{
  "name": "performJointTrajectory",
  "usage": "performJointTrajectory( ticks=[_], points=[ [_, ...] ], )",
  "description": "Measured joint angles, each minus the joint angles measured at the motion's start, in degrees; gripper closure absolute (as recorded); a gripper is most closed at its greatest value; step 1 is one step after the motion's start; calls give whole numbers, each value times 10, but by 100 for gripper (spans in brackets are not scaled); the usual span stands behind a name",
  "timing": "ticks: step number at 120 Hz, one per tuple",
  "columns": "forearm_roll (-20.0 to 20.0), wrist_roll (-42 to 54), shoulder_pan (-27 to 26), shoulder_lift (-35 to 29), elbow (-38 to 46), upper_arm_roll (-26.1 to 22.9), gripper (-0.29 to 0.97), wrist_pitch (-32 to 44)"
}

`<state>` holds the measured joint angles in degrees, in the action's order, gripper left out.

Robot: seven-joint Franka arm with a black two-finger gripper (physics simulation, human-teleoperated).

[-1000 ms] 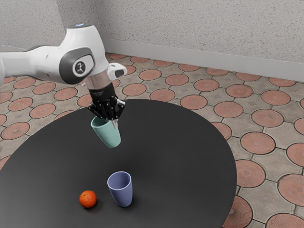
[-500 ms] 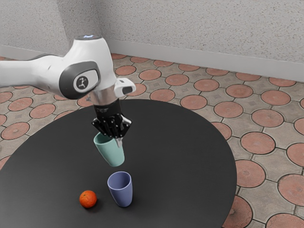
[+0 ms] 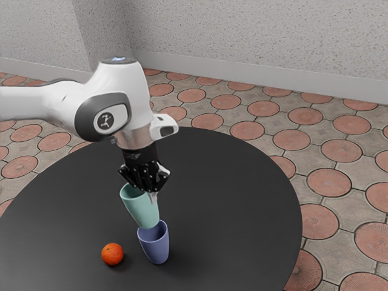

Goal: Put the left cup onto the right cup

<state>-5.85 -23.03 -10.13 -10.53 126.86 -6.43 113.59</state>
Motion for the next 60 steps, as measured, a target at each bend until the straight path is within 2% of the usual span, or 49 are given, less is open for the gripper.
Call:
performJointTrajectory(
  ticks=[60],
  points=[
    [-6,-8,-2,5,16,-17,78,7]
  ],
)
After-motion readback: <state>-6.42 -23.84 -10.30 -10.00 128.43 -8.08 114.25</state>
